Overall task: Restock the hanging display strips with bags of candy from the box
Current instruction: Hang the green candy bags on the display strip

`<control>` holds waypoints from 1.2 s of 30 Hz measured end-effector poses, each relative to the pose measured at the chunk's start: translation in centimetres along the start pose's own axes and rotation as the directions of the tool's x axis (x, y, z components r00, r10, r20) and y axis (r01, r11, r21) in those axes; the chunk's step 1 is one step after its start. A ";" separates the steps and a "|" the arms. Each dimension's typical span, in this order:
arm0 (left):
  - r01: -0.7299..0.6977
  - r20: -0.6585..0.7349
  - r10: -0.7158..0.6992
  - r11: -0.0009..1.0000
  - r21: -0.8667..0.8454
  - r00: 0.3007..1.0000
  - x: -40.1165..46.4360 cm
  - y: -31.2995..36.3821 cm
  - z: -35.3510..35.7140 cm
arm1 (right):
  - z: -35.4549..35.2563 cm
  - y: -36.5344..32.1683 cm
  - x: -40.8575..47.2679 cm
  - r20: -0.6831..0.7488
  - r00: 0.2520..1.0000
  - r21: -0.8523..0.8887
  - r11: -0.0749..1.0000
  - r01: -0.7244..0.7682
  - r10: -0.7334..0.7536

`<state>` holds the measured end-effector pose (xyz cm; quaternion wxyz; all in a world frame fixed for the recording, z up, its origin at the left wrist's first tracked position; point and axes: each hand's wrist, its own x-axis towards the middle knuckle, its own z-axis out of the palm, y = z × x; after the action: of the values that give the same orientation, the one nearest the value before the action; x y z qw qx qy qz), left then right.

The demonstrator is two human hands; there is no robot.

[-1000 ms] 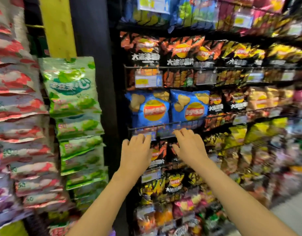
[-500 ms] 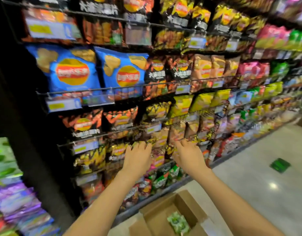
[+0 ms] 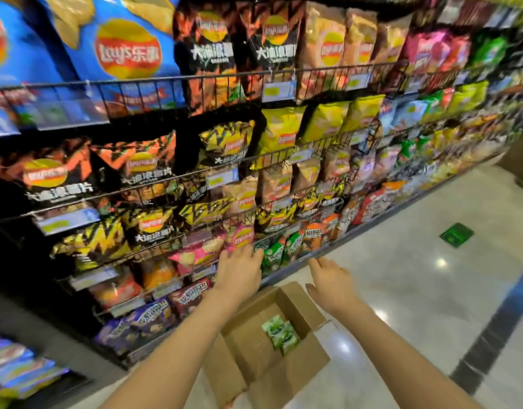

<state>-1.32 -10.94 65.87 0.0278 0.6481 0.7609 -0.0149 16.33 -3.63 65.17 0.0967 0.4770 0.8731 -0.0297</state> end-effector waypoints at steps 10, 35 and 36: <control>0.031 0.198 -0.023 0.999 -0.038 0.980 9.4 1.9 8.5 | 6.7 5.4 7.3 0.227 0.973 -0.038 0.998 0.040 -0.031; 0.306 0.612 -0.211 0.950 -0.053 0.762 20.1 6.3 27.8 | 24.9 12.9 21.8 0.611 0.788 0.223 0.972 -0.076 -0.078; 0.318 0.622 -0.218 0.947 -0.054 0.752 20.2 6.6 28.9 | 25.9 13.1 22.3 0.613 0.786 0.239 0.967 -0.085 -0.082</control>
<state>2.61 8.36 35.88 0.3188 0.4883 0.7951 -0.1666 19.20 18.16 35.95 0.3153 0.4498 0.7815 -0.2957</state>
